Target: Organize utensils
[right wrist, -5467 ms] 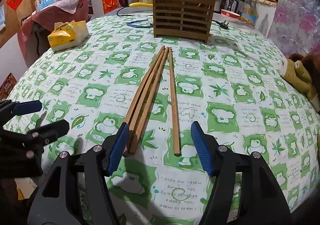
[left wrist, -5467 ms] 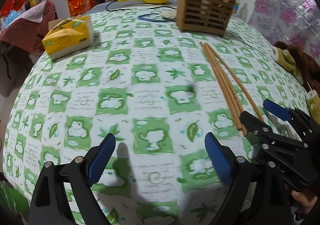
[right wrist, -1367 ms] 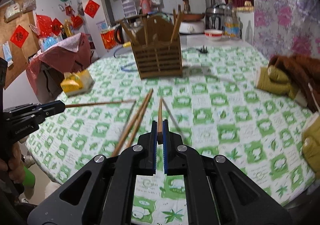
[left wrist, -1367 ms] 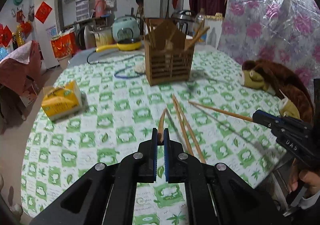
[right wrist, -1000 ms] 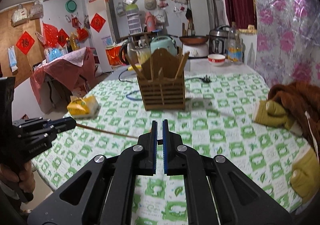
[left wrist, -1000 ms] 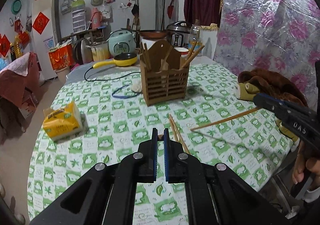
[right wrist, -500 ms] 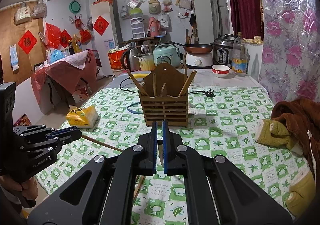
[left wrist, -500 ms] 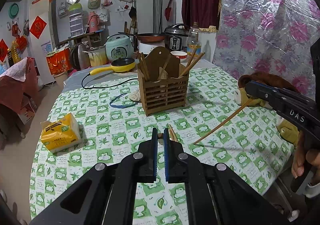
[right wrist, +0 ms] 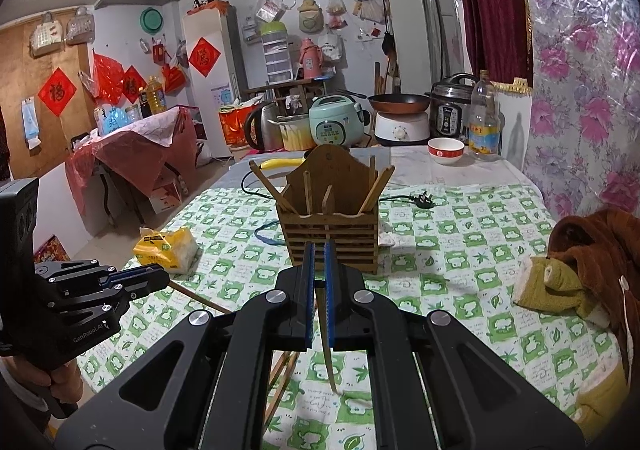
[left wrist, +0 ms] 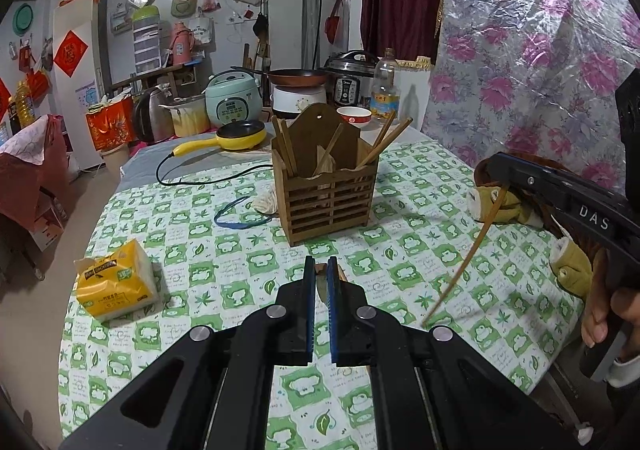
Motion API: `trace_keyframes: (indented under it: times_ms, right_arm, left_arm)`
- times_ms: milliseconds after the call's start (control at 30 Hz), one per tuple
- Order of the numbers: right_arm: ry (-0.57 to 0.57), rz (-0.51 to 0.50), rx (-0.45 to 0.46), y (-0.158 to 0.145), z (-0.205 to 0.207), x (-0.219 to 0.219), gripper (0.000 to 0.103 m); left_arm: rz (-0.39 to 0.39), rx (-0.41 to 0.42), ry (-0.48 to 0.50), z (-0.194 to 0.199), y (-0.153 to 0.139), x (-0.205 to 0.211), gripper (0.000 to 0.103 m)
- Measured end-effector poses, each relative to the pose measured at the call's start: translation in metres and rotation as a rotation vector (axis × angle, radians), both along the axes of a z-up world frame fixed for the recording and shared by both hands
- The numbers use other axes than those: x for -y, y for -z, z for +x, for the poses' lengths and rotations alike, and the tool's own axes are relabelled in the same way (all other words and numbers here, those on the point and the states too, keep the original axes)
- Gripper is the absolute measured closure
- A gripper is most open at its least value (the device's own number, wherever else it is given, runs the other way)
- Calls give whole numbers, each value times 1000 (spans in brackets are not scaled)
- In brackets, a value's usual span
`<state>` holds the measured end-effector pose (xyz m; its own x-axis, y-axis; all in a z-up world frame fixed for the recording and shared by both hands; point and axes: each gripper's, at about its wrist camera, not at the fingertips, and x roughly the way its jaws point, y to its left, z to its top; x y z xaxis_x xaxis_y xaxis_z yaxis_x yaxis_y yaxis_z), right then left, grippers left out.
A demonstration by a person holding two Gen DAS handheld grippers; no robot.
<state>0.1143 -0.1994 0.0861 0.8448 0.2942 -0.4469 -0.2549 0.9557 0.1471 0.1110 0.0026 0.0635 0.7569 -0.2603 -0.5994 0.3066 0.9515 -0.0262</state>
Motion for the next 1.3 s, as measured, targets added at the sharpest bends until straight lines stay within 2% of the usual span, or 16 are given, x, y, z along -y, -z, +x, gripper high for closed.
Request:
trace_keyframes:
  times_ms: [67,500,567,767,833,867,900,1033,1133,1300]
  right_arm:
    - [-4,-4,3,-2,2,-1,101]
    - [-33,-1,15,-16,26,1,102]
    - [-35,-6,-12,-12,30,1,101]
    - [-7,-16,-183,33,65,8,92]
    - [-6,-66,-237,52,80,2,79]
    - [-16,-89,-268,62,90,-2,67]
    - [-27,-119,-300,74,99,-7,63]
    - [-49,-265,-387,129,140,-34,64]
    - [-38,-319,-427,156,159,-45,64]
    - [-28,-315,-455,174,182,-50,66]
  left_arm:
    - [5,3,4,3,-2,2,97]
    - [27,35,53,17,-16,11,97]
    - [24,31,53,19,-15,10,97]
    - [21,16,48,25,-9,6,97]
    - [22,15,45,25,-9,6,97]
    - [22,15,44,26,-9,5,97]
    - [22,15,41,26,-9,4,97]
    - [18,10,31,28,-7,-1,97]
    - [20,5,21,30,-4,-7,97]
    - [14,-3,22,33,-1,-14,97]
